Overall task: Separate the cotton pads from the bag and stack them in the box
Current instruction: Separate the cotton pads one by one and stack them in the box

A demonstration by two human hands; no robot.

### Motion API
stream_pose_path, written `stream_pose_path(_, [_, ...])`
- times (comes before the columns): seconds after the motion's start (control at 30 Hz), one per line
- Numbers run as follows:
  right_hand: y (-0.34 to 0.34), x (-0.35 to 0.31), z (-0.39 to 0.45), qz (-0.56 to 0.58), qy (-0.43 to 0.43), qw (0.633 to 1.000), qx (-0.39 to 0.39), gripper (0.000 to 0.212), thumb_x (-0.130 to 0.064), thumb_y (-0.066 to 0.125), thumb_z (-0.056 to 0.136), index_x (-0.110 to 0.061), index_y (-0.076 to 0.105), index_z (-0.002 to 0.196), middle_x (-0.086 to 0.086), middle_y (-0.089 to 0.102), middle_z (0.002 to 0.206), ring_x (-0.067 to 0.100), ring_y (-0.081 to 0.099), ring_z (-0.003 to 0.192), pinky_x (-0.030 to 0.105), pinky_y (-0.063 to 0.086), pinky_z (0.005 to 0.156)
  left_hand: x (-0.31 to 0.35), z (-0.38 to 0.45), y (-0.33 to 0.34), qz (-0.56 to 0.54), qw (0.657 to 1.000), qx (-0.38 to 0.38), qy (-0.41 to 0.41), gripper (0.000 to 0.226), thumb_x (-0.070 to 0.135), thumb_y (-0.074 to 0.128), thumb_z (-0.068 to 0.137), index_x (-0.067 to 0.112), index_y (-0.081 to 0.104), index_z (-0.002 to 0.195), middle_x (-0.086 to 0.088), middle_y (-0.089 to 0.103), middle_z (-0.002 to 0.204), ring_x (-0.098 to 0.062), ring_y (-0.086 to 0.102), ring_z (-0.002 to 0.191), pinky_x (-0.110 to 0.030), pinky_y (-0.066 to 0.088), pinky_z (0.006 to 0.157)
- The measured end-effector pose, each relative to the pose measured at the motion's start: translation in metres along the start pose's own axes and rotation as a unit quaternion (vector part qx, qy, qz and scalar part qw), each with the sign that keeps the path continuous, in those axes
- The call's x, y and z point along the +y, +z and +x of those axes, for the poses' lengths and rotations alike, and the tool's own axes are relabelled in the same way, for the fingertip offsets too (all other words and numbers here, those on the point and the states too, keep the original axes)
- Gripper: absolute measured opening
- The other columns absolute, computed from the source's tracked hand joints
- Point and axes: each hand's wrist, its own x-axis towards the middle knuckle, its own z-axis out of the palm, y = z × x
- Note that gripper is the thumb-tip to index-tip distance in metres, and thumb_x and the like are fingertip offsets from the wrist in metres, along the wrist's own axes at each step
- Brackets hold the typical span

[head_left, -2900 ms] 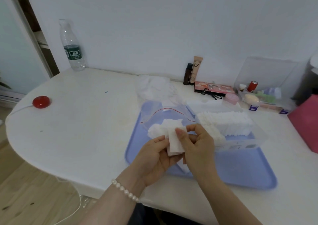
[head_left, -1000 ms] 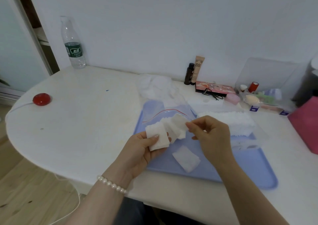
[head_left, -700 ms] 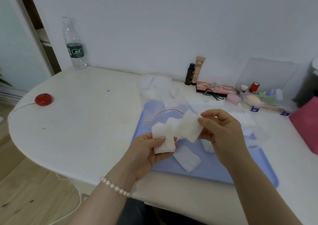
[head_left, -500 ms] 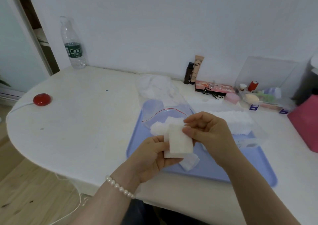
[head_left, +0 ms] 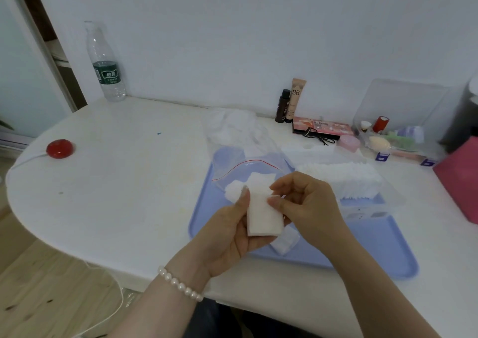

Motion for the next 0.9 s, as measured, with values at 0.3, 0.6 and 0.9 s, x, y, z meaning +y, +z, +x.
stream_pose_path(0.3, [0.014,0.031,0.009,-0.28,-0.081,0.954,0.067,0.031,-0.001,0.044,0.088,0.0,0.065,0.11,0.013,0.065,0.112,0.024,0.06,0.104,0.006,0.031,0.087,0.004,0.002,-0.021,0.087,0.989,0.101,0.058,0.017,-0.002,0.051,0.089,-0.002,0.064,0.101,-0.015,0.072,0.098,-0.019,0.071,0.084,-0.025,0.058,0.066])
stream_pose_path(0.6, [0.035,0.042,0.016,-0.418,-0.008,0.888,-0.192,0.033,-0.016,0.039,0.071,-0.012,0.064,0.092,0.008,0.063,0.106,0.032,0.054,0.102,0.035,0.043,0.085,0.009,0.005,-0.026,0.077,0.986,0.121,0.087,0.019,-0.003,0.048,0.091,-0.004,0.063,0.101,-0.019,0.072,0.095,-0.024,0.071,0.082,-0.027,0.059,0.071])
stream_pose_path(0.9, [0.042,0.04,0.032,-0.387,0.087,0.914,-0.088,0.031,-0.016,0.04,0.095,-0.014,0.066,0.113,0.016,0.034,0.142,0.033,0.028,0.13,0.03,0.026,0.102,0.009,0.009,-0.031,0.11,0.983,0.142,0.045,0.019,-0.003,0.047,0.093,0.0,0.065,0.099,-0.014,0.073,0.094,-0.022,0.072,0.081,-0.026,0.059,0.065])
